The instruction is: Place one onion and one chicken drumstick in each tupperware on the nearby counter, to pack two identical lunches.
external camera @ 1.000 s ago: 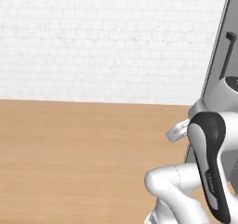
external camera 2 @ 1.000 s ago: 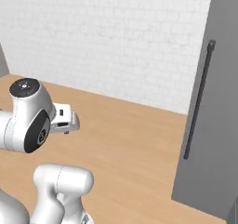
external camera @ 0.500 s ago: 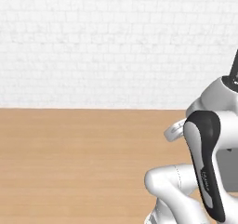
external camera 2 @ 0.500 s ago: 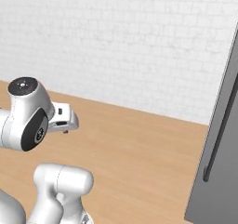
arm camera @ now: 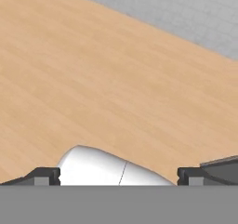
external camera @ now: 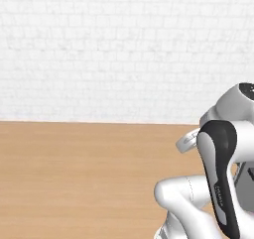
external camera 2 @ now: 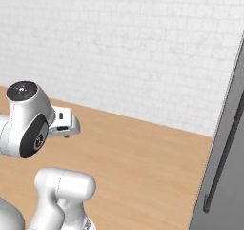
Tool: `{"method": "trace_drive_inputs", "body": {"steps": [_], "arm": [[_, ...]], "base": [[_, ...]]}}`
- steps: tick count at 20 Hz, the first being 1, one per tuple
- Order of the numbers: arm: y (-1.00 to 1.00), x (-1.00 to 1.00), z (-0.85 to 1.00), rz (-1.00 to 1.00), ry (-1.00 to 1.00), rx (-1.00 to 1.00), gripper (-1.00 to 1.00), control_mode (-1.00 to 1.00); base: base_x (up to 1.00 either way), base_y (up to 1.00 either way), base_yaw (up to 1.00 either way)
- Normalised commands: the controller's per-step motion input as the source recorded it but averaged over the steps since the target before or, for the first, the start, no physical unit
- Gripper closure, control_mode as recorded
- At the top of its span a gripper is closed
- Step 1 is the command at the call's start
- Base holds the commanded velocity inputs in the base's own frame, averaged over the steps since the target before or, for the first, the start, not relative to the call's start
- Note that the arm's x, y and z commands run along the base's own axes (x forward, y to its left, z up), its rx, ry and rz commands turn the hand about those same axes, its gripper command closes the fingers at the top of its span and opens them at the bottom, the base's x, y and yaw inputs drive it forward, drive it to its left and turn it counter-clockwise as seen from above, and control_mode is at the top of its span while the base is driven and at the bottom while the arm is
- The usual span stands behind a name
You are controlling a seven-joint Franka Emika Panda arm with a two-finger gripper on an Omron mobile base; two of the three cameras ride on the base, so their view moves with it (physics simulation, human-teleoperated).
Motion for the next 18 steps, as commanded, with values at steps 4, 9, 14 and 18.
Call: {"method": "trace_drive_inputs", "body": {"steps": [4, 9, 14, 18], "arm": [[0.0, 0.0, 0.0, 0.0, 0.0, 0.0, -1.0, 1.0], [0.0, 0.0, 0.0, 0.0, 0.0, 0.0, -1.0, 1.0], [0.0, 0.0, 0.0, 0.0, 0.0, 0.0, -1.0, 1.0], [0.0, 0.0, 0.0, 0.0, 0.0, 0.0, -1.0, 1.0]], "base": [[1.0, -0.16, 0.04], [1.0, 0.84, -0.42], [0.8, 0.79, -0.71], [0.41, 0.51, -0.86]]}}
